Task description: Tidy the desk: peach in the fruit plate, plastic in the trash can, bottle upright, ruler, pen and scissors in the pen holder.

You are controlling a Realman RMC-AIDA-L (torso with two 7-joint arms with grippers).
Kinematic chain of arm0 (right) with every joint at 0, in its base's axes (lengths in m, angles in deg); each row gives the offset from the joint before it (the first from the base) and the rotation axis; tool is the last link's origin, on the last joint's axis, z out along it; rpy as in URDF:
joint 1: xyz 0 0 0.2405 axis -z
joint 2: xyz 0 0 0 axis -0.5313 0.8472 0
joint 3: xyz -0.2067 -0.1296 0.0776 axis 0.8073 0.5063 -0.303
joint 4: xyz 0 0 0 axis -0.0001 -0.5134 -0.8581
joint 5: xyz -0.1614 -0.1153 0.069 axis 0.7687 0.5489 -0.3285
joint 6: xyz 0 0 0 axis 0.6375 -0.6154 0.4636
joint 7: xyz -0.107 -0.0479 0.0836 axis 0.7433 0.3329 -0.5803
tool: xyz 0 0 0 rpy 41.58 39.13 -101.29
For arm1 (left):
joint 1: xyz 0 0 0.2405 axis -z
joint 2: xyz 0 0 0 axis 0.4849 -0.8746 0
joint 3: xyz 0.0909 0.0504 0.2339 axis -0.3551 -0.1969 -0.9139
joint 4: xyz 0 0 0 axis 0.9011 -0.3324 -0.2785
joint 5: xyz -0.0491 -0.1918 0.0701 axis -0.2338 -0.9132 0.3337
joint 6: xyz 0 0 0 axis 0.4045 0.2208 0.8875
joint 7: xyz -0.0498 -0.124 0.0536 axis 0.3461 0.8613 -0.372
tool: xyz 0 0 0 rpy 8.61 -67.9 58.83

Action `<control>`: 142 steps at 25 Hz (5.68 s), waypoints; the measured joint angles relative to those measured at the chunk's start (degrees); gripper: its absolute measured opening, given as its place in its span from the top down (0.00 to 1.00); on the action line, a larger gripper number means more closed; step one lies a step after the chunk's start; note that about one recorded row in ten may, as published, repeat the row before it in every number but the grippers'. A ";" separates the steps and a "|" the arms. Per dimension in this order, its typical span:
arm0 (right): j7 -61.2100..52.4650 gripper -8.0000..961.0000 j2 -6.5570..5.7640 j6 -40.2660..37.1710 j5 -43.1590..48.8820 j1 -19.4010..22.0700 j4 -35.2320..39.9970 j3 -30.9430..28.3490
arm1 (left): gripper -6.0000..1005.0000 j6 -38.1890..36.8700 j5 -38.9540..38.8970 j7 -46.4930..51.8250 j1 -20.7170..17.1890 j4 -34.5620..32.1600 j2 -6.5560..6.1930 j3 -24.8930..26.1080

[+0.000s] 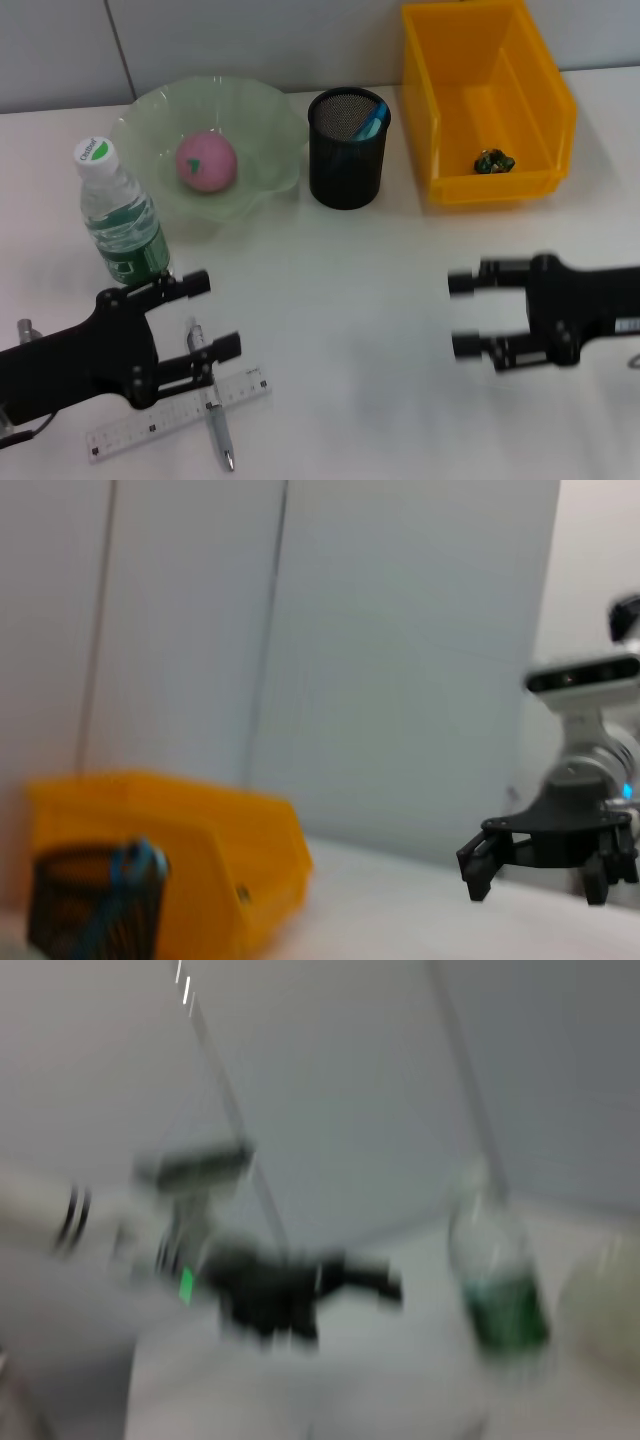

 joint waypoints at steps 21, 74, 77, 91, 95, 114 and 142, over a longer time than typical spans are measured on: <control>-4.16 0.20 3.24 -2.06 6.89 1.42 7.80 -4.49 | 0.22 -7.76 34.87 57.02 13.52 -43.24 2.06 -2.89; -10.31 0.20 1.87 -1.63 16.51 0.92 10.16 -15.20 | 0.23 8.89 53.43 58.78 12.56 -46.51 2.13 -29.78; -10.84 0.20 1.87 -1.52 16.51 0.90 10.09 -15.19 | 0.23 9.25 53.43 58.64 12.78 -46.01 2.14 -30.12; -12.42 0.20 1.96 -1.16 16.51 1.02 10.33 -15.19 | 0.23 13.12 55.34 57.66 12.75 -44.77 2.19 -33.54; -12.86 0.20 1.95 -0.93 16.51 0.99 10.34 -15.19 | 0.23 13.46 55.74 57.92 12.75 -44.80 2.22 -33.94; -14.70 0.20 1.87 -1.25 16.59 0.80 10.56 -15.29 | 0.47 14.71 55.77 57.73 12.84 -44.76 2.22 -34.89; -14.33 0.20 1.87 -3.46 16.20 1.44 10.71 -17.63 | 0.61 3.26 22.83 62.73 4.83 -56.57 1.95 -8.99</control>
